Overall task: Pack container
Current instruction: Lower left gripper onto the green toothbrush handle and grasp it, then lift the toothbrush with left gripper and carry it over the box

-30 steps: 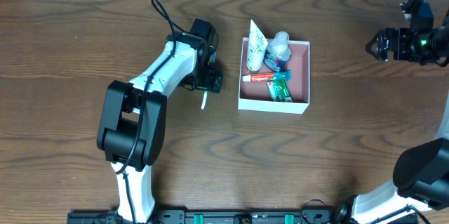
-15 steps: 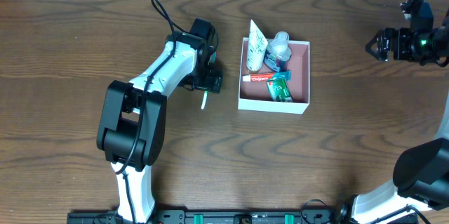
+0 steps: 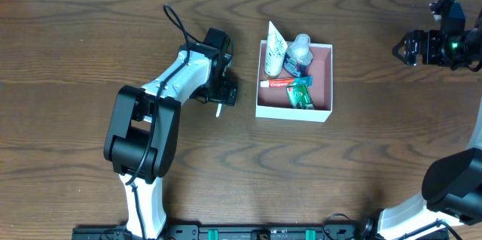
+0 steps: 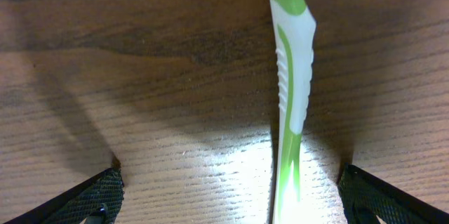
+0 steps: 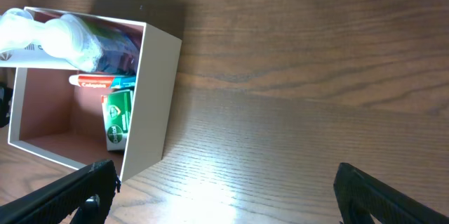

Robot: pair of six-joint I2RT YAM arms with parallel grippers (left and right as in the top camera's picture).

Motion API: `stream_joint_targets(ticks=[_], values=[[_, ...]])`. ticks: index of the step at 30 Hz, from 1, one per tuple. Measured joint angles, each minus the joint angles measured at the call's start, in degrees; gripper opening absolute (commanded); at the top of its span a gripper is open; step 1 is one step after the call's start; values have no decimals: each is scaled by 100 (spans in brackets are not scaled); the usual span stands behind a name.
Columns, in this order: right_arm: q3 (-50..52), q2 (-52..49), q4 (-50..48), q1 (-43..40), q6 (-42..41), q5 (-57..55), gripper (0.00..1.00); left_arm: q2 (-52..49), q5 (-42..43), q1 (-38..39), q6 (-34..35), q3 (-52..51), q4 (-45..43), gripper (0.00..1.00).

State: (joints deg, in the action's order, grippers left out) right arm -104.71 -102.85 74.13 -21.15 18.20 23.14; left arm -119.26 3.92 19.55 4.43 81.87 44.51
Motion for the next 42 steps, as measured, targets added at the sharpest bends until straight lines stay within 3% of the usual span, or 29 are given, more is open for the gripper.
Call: stream_joint_targets(ticks=[7, 16, 21, 24, 28, 33, 37, 42], values=[[0, 0, -2, 0, -2, 0, 99, 0, -2, 0, 0, 0, -184, 97], [0, 0, -2, 0, -2, 0, 99, 0, -2, 0, -2, 0, -275, 48], [0, 0, 0, 0, 0, 0, 99, 0, 0, 0, -15, 0, -289, 33], [0, 0, 0, 0, -2, 2, 99, 0, 4, 7, -24, 0, -310, 31], [0, 0, 0, 0, 0, 2, 99, 0, 24, 17, -24, 0, -326, 14], [0, 0, -2, 0, 0, 2, 99, 0, 22, 24, -22, 0, -326, 13], [0, 0, 0, 0, -2, 0, 99, 0, 20, 24, -13, 0, -321, 6], [0, 0, 0, 0, -2, 0, 99, 15, 22, 24, -24, 2, -195, 6]])
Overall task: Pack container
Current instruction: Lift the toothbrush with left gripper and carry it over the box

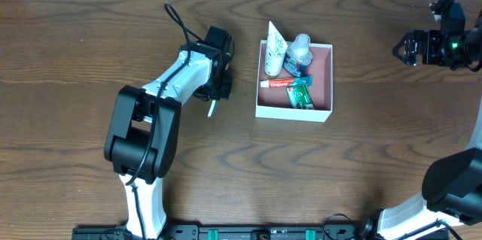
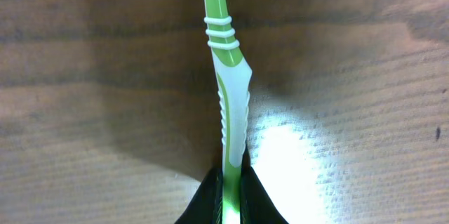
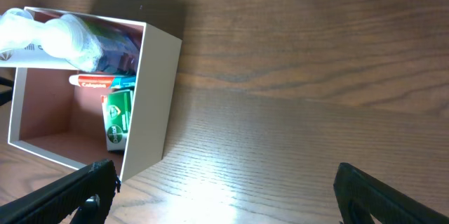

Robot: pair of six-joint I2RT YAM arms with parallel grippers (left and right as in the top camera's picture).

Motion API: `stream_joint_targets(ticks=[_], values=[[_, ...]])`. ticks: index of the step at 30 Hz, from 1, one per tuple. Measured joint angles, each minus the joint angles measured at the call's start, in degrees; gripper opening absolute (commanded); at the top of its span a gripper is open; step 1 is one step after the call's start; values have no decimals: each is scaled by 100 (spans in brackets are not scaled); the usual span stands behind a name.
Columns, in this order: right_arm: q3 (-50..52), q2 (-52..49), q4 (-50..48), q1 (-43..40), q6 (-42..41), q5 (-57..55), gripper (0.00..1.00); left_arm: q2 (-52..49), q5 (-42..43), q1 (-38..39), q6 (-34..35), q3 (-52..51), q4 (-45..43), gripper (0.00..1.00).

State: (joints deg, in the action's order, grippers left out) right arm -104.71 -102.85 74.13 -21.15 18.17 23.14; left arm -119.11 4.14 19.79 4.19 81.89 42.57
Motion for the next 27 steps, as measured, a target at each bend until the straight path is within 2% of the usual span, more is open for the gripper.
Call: stream_joint_targets(ticks=[7, 11, 17, 22, 27], values=[[0, 0, -2, 0, 0, 0, 99, 546, 0, 0, 0, 55, 417, 6], [0, 0, -2, 0, 2, 0, 99, 1419, 44, 4, 0, 129, 481, 6], [0, 0, -2, 0, 0, 0, 99, 3027, 546, 140, 17, 225, 468, 6], [0, 0, -2, 0, 2, 0, 99, 3917, 754, 697, 24, 236, 330, 6], [0, -2, 0, 0, 0, 2, 99, 4100, 817, 1456, -232, 240, 39, 6]])
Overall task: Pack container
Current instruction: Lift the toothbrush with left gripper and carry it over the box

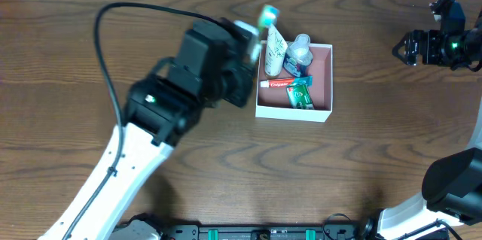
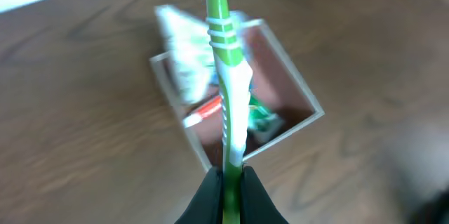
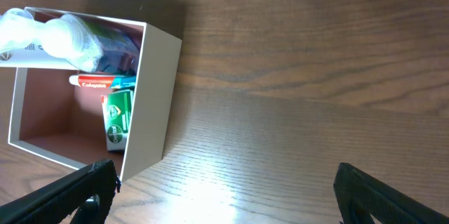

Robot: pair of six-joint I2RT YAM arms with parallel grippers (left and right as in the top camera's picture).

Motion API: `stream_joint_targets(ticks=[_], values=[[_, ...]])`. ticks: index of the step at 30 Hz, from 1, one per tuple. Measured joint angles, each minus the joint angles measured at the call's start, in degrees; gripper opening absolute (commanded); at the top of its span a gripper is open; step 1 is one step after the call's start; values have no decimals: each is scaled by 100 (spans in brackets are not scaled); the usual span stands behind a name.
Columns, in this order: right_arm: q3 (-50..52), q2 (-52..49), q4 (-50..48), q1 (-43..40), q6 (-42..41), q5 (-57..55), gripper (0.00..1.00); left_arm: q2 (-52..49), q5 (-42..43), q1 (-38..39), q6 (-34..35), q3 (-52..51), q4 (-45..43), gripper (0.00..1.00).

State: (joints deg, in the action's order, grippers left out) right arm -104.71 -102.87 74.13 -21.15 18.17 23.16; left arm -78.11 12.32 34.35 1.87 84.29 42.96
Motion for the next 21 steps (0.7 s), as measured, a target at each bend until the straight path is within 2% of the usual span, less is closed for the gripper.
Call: stream_joint_targets(ticks=[6, 17, 18, 21], values=[[0, 2, 0, 0, 2, 0, 99, -551, 63, 514, -197, 0, -341, 6], [0, 2, 0, 0, 0, 0, 99, -1803, 66, 717, -236, 0, -850, 8], [0, 2, 0, 0, 2, 0, 99, -1871, 66, 715, -236, 0, -920, 11], [0, 2, 0, 0, 2, 0, 99, -2041, 66, 715, -264, 0, -1073, 14]])
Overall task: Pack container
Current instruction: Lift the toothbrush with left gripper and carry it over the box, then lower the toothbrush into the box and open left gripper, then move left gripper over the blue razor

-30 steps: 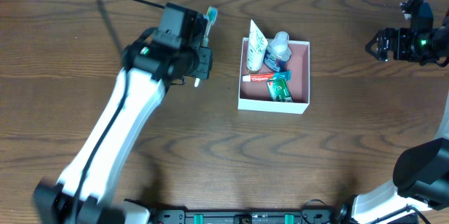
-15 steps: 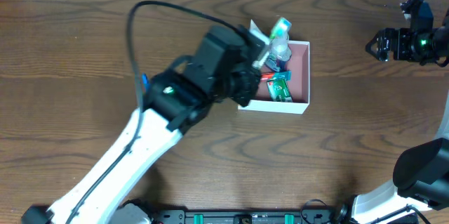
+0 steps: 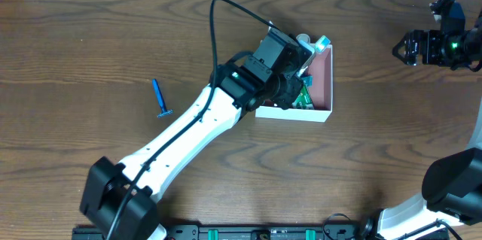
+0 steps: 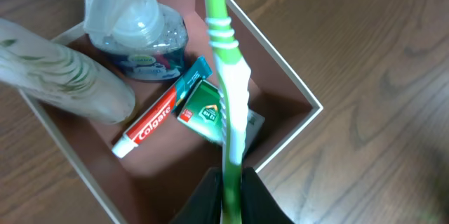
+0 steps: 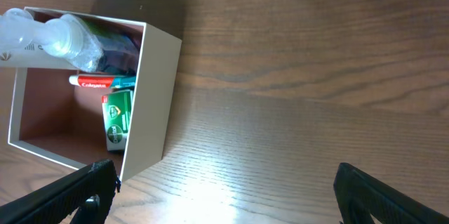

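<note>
My left gripper [image 4: 228, 189] is shut on a green and white toothbrush [image 4: 226, 76], held over the white box with a brown floor [image 4: 295, 87]. In the overhead view the left arm covers most of the box [image 3: 320, 112]; the toothbrush head [image 3: 320, 43] shows at its far rim. Inside lie a red toothpaste tube [image 4: 151, 126], a green packet [image 4: 203, 112], a clear bottle [image 4: 133, 27] and a pale tube [image 4: 63, 76]. My right gripper [image 5: 224, 196] stands open at the table's far right, nothing between its fingers.
A blue razor [image 3: 159, 98] lies on the wooden table [image 3: 75, 44] left of the box. The right wrist view shows the box [image 5: 151, 97] from its side, with bare wood to its right.
My left gripper has carried the toothbrush from beside the box's left rim to over the box itself. The arm has stretched out, uncovering a blue razor on the table. Right arm unmoved.
My left gripper stood open around the toothbrush lying on the table left of the box. Then it was shut on the handle. Then it held the toothbrush raised near the box, and now holds it above the box's contents. My right gripper stayed open throughout.
</note>
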Robot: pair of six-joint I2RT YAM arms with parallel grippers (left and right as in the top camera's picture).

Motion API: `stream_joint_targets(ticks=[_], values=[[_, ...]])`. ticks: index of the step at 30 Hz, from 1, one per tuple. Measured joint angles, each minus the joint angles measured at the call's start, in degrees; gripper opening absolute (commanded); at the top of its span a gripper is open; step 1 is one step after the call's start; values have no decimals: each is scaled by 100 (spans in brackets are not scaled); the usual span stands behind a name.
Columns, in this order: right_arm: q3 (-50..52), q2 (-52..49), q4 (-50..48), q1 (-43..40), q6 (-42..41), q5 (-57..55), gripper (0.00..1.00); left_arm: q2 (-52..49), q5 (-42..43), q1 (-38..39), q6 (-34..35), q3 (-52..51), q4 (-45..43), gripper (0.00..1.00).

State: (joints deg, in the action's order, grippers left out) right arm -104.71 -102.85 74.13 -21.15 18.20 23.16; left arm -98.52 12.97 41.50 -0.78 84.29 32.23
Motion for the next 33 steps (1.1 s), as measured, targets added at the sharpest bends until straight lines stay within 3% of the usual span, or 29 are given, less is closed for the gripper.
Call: stream_joint_targets(ticks=[11, 15, 20, 25, 33], values=[[0, 0, 0, 0, -2, 0, 99, -328, -4, 0, -35, 0, -181, 17], [0, 0, 0, 0, 0, 0, 99, -328, -4, 0, -66, 0, -149, 36], [0, 0, -2, 0, -2, 0, 99, -181, -9, -7, -70, 0, 251, 44], [0, 0, -4, 0, -2, 0, 99, 704, -457, -122, -76, -4, 1185, 77], [0, 0, 0, 0, -2, 0, 99, 1825, -1456, -1311, 400, 17, 2127, 78]])
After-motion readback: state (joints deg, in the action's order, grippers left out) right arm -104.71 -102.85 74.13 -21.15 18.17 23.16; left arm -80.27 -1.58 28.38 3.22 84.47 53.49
